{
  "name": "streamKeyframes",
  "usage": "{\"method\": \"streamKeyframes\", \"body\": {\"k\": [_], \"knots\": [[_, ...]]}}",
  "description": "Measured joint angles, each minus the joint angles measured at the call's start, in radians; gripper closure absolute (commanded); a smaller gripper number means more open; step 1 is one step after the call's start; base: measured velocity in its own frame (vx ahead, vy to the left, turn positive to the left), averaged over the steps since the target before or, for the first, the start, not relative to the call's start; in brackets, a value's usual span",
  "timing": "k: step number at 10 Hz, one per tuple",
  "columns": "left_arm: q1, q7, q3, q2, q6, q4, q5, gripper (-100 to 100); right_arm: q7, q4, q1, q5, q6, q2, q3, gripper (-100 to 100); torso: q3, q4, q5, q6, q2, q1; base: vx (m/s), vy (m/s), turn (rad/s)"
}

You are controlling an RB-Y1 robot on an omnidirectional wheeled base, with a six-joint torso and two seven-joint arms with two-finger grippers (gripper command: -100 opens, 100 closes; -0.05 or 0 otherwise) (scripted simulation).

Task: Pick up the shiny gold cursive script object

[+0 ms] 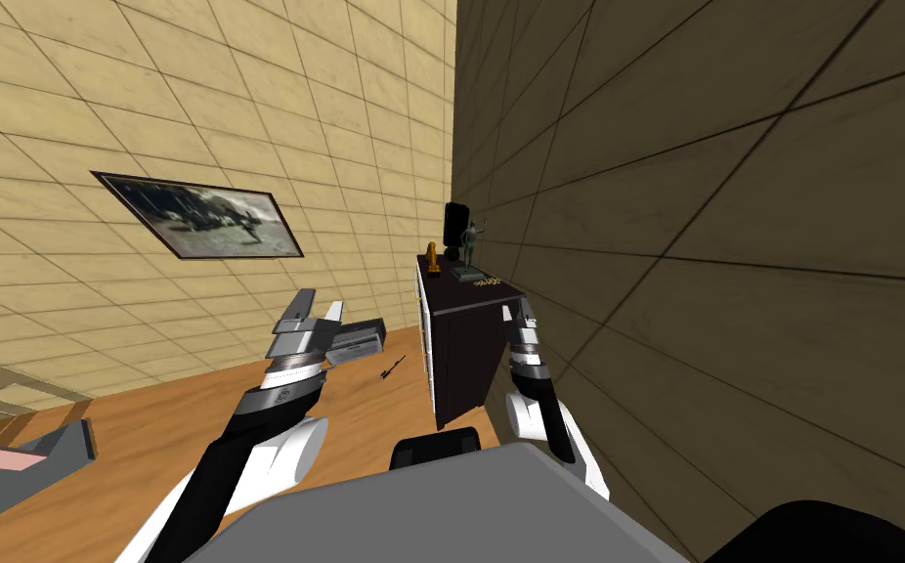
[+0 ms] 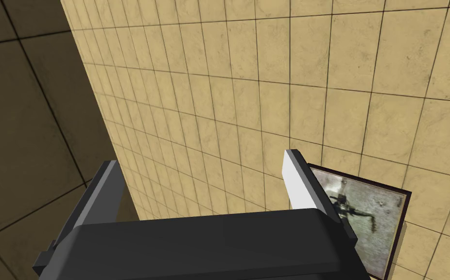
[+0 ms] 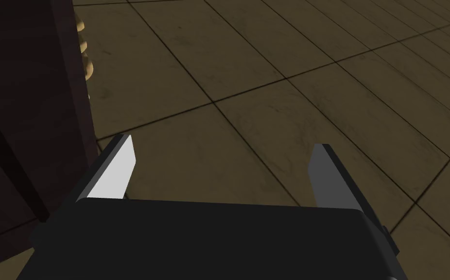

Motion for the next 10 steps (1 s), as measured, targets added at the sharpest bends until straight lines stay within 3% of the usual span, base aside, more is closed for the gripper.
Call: {"method": "streamKeyframes", "body": {"k": [4,10], "knots": [[0.0,0.0,0.0,0.0,0.0,0.0,0.0,0,0.025,0.013,0.025,-0.039,-0.047,-0.11,0.019,-100,0.006,0.002,0.0,0.0,0.01,0.0,-0.122,0.021,0.075],[0.0,0.0,0.0,0.0,0.0,0.0,0.0,0,0.063,0.046,0.061,-0.096,-0.123,-0.27,0.045,-100,0.004,0.002,0.0,0.0,0.007,0.002,-0.09,0.033,0.073]]}}
